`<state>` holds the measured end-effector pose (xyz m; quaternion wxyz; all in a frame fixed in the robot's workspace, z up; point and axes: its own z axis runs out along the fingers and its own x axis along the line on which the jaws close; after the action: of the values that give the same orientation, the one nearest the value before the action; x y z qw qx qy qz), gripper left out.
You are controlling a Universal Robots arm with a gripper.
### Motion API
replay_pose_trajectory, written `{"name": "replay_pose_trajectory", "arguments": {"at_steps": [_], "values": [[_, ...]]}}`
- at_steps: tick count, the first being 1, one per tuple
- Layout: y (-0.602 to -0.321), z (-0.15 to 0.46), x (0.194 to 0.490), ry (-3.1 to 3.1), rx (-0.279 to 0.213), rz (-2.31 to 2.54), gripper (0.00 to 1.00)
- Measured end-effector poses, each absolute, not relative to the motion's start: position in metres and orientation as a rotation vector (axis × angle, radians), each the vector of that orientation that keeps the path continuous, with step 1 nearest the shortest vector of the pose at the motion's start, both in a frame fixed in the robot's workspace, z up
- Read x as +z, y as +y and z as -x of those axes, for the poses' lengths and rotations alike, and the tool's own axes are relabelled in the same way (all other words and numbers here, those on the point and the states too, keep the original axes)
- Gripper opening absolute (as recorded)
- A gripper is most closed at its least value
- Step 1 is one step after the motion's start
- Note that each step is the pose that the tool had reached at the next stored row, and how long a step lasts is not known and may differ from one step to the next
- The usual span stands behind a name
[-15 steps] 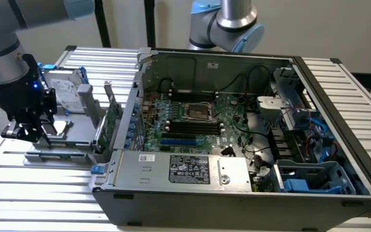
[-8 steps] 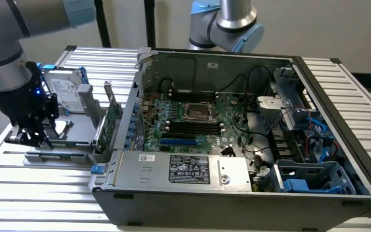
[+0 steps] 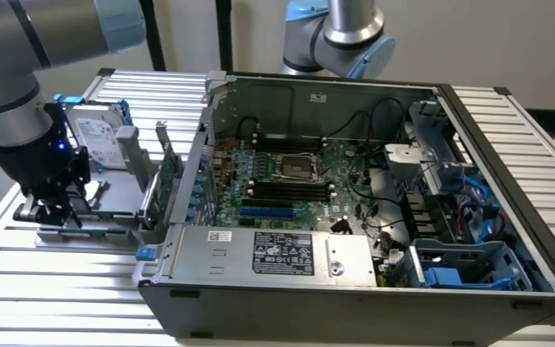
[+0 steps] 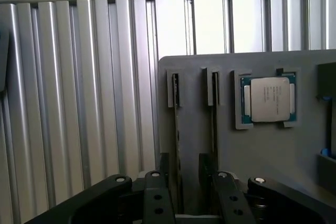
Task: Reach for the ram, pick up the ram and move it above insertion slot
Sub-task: 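Pick up the ram and move it above insertion slot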
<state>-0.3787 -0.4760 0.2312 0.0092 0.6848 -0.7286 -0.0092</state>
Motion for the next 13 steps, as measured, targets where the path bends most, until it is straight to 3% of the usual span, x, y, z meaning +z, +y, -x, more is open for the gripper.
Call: {"name": "replay_pose_trajectory", "arguments": {"at_steps": [13], "values": [[-0.477, 0.379, 0.211, -2.252, -0.026, -2.163, 0.36]]}}
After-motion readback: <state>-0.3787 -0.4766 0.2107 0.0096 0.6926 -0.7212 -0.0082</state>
